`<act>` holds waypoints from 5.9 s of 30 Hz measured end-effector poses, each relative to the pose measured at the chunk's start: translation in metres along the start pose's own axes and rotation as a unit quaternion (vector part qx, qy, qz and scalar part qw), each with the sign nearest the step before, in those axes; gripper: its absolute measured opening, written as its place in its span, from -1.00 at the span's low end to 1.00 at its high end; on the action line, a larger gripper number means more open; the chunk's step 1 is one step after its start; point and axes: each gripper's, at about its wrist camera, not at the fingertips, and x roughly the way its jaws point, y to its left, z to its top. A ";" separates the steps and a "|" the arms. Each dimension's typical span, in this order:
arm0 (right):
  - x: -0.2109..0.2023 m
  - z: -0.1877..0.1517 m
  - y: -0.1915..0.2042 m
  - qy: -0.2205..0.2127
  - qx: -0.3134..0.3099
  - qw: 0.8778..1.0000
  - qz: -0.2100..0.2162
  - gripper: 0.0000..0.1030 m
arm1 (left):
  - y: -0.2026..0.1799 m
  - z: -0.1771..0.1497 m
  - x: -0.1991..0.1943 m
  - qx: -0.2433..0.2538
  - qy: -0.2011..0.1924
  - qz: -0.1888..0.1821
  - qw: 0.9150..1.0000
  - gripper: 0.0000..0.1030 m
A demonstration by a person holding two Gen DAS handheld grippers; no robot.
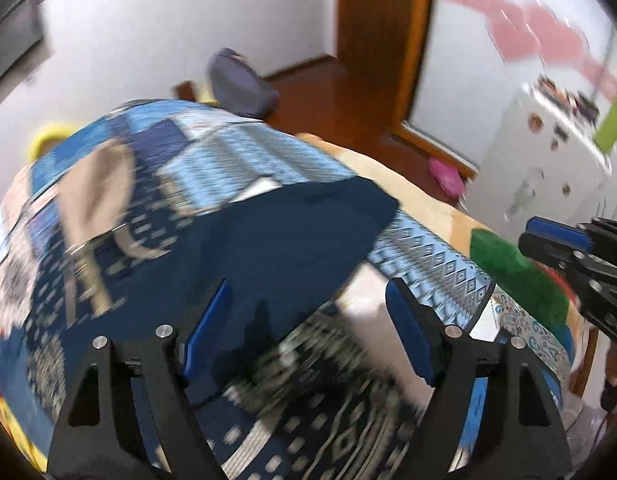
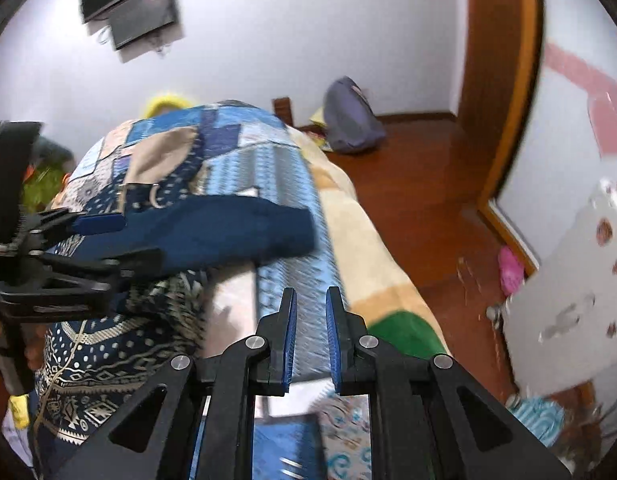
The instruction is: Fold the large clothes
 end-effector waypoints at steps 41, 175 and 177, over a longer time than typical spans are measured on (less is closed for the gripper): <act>0.106 0.040 0.141 0.066 -0.092 0.990 0.081 -0.80 | 0.283 -0.148 -0.149 -0.231 -0.133 0.182 0.947 -0.73; 0.083 0.088 0.181 0.014 -0.119 0.983 0.138 0.99 | 0.246 -0.142 -0.126 -0.211 -0.057 0.119 0.968 0.30; 0.091 0.098 0.194 0.015 -0.123 0.981 0.151 0.99 | 0.252 -0.128 -0.119 -0.209 -0.059 0.117 0.969 0.31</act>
